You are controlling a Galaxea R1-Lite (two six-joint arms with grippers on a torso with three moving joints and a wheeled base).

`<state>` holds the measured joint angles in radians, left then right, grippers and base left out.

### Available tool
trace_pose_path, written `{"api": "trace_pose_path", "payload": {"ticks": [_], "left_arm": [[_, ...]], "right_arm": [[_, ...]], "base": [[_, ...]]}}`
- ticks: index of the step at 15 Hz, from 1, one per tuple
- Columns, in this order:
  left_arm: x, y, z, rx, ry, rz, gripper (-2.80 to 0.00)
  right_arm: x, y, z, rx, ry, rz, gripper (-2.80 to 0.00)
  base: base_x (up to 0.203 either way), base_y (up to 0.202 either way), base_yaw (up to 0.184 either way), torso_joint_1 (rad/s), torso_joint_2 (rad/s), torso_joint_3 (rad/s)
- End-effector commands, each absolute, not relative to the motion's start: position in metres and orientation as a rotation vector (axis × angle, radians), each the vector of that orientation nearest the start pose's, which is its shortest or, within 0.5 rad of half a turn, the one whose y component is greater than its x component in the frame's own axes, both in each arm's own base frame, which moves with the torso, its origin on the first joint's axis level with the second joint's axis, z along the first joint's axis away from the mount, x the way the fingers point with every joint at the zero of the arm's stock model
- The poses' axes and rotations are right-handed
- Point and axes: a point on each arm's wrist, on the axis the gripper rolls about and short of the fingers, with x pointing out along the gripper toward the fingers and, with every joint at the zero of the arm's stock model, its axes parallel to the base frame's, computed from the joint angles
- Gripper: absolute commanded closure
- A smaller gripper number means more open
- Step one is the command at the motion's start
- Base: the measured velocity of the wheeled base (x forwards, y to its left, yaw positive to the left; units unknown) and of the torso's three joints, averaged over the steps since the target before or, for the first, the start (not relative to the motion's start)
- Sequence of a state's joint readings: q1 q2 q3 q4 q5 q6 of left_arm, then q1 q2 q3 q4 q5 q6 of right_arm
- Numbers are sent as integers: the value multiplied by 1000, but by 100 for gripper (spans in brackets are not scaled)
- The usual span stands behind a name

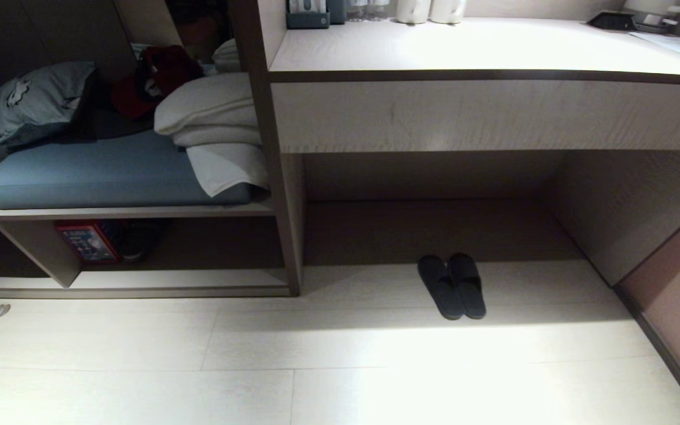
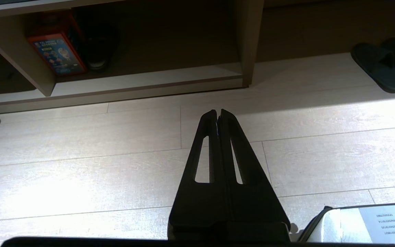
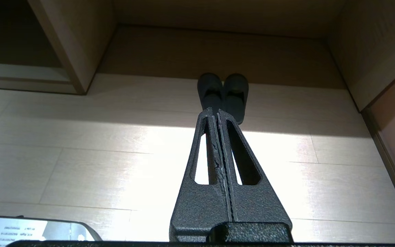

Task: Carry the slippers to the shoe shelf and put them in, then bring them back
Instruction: Pick up the slippers on the floor

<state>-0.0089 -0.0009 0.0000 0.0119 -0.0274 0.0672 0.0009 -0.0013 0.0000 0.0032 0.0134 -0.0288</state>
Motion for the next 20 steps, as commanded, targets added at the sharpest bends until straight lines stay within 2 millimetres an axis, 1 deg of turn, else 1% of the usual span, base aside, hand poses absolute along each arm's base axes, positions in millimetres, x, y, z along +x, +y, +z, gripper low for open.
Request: {"api": "trace_pose_path", "payload": {"ticks": [1,20], "left_arm": [[-23,0,74,67,11,-37,0],[-23,0,74,67,10,-30,0]], "right_arm": [[-23,0,75,-29,3,15,0],[-23,0,75,-26,1,14,0]], "base": [[0,0,0,2,17,25],[0,0,0,0,0,0]]}}
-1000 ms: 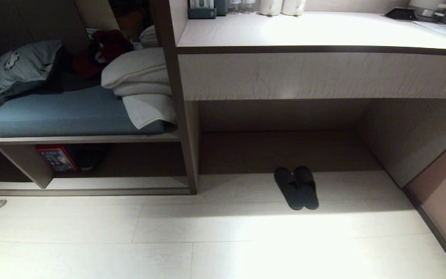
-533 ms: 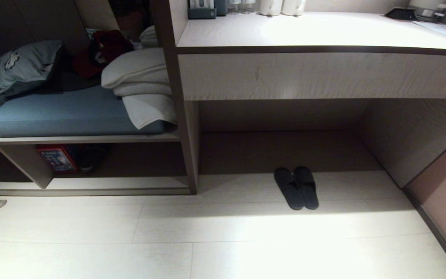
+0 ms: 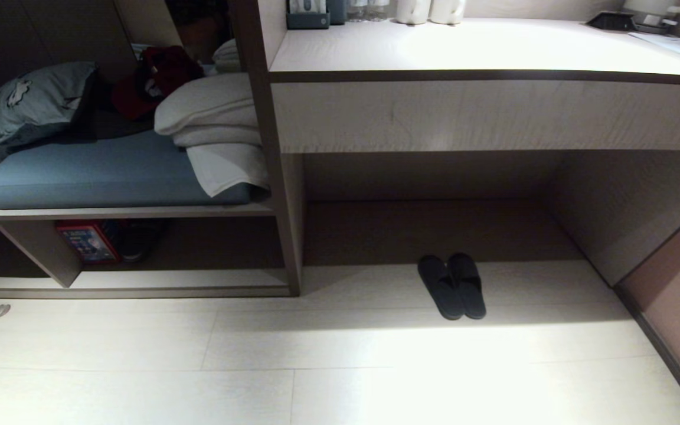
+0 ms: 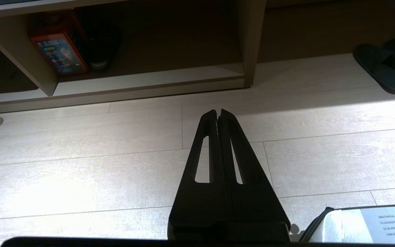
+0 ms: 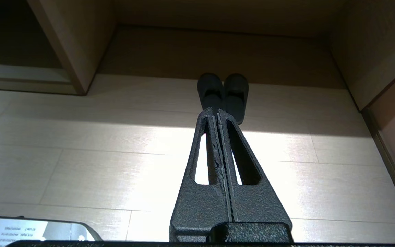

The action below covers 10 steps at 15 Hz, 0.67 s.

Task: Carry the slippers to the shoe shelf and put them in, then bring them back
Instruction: Pick up the slippers on the floor

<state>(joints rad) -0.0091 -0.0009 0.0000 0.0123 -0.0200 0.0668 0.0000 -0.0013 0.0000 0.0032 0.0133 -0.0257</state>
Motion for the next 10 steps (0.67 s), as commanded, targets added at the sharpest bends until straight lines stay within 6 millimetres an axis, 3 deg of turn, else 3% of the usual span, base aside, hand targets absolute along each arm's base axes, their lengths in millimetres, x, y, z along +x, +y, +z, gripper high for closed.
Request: {"api": "trace_pose_path", "payload": {"ticks": [1,10], "left_arm": [[-23,0,74,67,11,-30,0],[-23,0,74,67,10,-29,0]], "right_arm": [[-23,0,75,-26,1,14,0],[-23,0,75,-26,1,14,0]], "base": [[0,0,0,0,0,0],[0,0,0,0,0,0]]}}
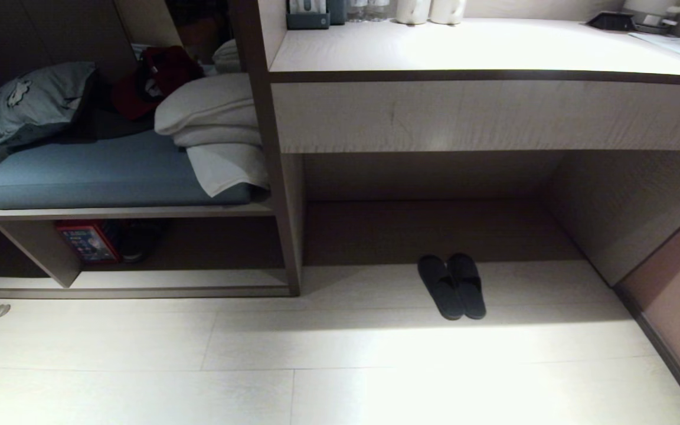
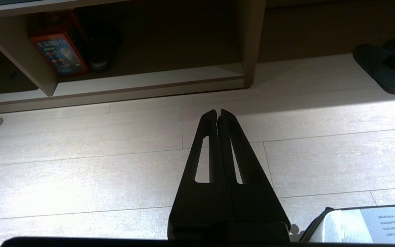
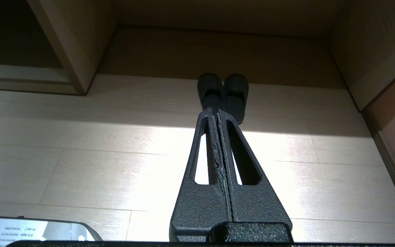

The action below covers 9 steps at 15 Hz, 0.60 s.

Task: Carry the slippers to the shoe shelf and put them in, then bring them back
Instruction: Pick up the slippers on the floor

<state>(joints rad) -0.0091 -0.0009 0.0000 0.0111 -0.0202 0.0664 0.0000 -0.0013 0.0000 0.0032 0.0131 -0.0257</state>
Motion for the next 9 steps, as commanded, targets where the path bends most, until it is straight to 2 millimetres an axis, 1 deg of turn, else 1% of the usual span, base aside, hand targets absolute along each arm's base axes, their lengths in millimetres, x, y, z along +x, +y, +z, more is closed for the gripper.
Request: {"api": "trace_pose_path", "payload": {"ticks": [1,5,9], "left_arm": [[-23,0,74,67,11,-30,0],[-23,0,74,67,13,-30,0],[-23,0,74,66,14,-31,0]], "right_arm": [[-23,0,75,-26,1,14,0],[-23,0,75,-26,1,14,0],[-23,0,75,-26,1,14,0]], "base": [[0,0,0,0,0,0],[0,0,0,0,0,0],[178,0,-1,3,3,5]]}}
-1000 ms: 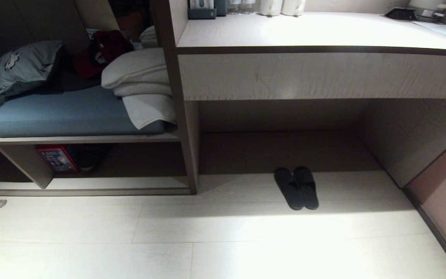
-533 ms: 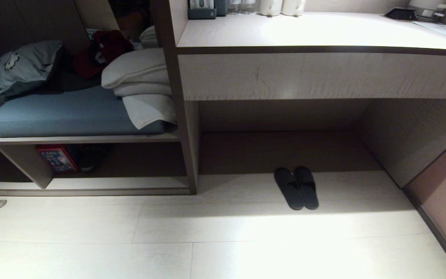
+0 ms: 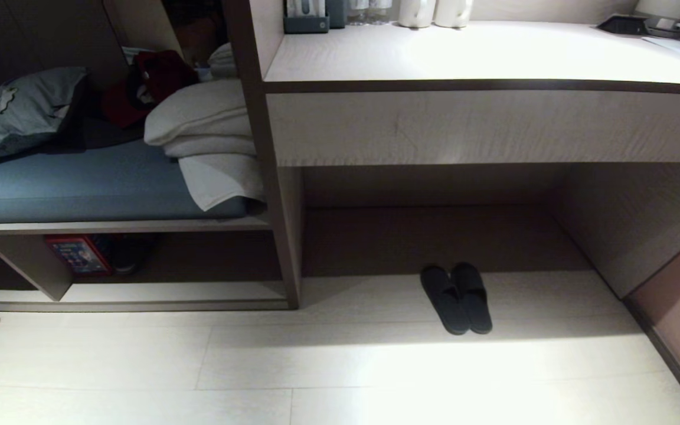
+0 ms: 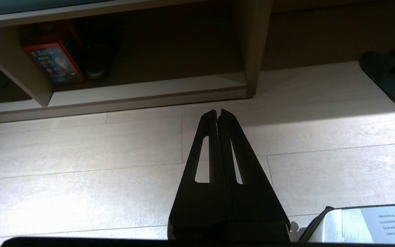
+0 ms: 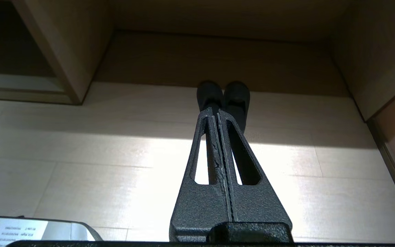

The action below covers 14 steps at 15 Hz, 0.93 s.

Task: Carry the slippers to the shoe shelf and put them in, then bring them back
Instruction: Pick up the slippers on the floor

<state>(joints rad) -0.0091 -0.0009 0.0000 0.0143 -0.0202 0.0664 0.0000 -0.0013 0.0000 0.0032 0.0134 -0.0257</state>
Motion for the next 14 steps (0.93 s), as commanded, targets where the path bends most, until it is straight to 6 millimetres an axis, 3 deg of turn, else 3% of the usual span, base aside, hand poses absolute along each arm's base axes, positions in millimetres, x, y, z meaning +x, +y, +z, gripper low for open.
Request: {"api": "trace_pose_path", "payload": {"ticks": [1,8,14], "left_arm": [[-23,0,74,63,11,-30,0],[-23,0,75,25,6,-20,0],[-23,0,75,0,5,-11,0]], "right_arm": [[-23,0,75,-26,1,14,0],[-23,0,75,-26,3,14,0],[-23,0,75,-26,1,14,0]], "base": [[99,0,-1,4,10,1],[0,0,0,0,0,0],[0,0,0,4,3,-170]]}}
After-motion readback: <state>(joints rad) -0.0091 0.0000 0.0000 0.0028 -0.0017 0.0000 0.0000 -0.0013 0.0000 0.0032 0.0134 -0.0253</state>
